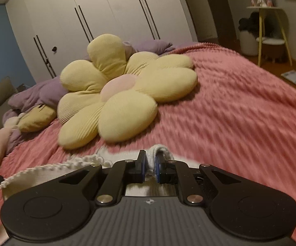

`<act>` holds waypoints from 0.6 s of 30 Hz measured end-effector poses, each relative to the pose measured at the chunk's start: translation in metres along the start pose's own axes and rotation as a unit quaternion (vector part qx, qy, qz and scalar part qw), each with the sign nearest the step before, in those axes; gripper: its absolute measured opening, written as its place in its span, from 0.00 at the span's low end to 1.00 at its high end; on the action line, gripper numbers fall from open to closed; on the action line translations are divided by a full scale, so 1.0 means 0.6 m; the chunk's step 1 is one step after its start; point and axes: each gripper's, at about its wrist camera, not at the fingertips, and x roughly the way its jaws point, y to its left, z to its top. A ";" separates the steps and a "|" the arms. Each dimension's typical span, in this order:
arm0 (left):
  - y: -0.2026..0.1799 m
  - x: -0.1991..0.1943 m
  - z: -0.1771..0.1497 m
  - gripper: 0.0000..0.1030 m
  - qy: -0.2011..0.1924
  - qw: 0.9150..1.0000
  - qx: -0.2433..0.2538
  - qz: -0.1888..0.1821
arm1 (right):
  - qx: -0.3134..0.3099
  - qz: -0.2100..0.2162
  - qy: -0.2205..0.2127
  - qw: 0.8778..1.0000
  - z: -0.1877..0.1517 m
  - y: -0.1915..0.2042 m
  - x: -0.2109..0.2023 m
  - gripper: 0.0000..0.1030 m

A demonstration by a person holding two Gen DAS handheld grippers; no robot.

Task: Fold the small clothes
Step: 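Lift the hem with both grippers and fold it toward the collar, then open both grippers to release the folded hem onto the sweater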

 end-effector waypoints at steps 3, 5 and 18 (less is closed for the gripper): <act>-0.018 0.037 0.016 0.08 -0.011 0.999 0.027 0.019 | -0.032 -0.026 -0.010 0.999 0.021 0.016 0.043 0.08; -0.027 0.063 0.019 0.08 -0.019 0.998 0.042 0.044 | -0.050 -0.040 -0.012 0.998 0.030 0.026 0.071 0.08; 0.031 0.047 -0.043 0.65 -0.034 0.992 0.027 0.122 | -0.095 -0.101 -0.032 0.990 -0.019 0.030 0.127 0.09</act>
